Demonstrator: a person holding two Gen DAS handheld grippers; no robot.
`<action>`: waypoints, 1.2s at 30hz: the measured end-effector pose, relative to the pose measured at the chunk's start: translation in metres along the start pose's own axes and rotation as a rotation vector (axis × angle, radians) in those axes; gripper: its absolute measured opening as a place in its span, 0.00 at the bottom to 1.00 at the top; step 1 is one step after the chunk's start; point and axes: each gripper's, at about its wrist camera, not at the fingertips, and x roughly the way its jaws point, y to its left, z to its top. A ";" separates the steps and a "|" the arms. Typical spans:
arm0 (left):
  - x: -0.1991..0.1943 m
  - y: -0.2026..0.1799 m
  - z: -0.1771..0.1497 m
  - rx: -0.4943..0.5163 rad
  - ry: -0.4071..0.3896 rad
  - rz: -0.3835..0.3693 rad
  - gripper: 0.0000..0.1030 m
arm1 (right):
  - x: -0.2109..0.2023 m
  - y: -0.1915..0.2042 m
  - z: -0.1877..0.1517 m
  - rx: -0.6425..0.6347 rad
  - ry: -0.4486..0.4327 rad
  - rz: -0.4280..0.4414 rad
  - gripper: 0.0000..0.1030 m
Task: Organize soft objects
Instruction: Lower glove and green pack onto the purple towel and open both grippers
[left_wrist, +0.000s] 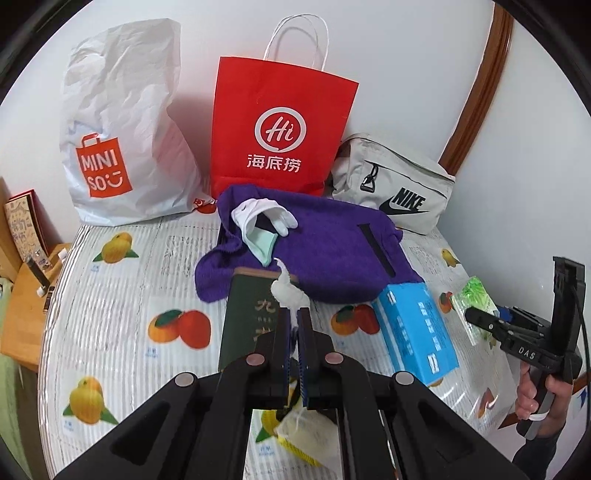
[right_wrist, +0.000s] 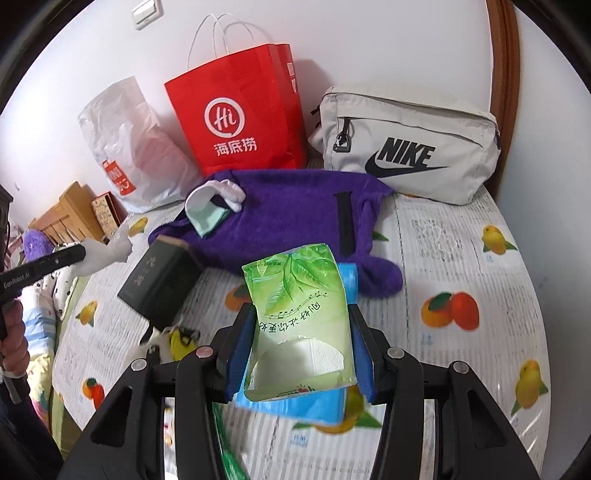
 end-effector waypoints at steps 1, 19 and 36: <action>0.003 0.001 0.002 0.001 0.002 0.002 0.04 | 0.003 -0.001 0.005 0.001 -0.001 -0.002 0.47; 0.082 -0.005 0.063 0.053 0.049 -0.026 0.04 | 0.060 -0.018 0.076 -0.005 -0.013 -0.010 0.47; 0.167 0.005 0.085 0.052 0.151 -0.020 0.04 | 0.146 -0.036 0.096 0.026 0.090 0.008 0.47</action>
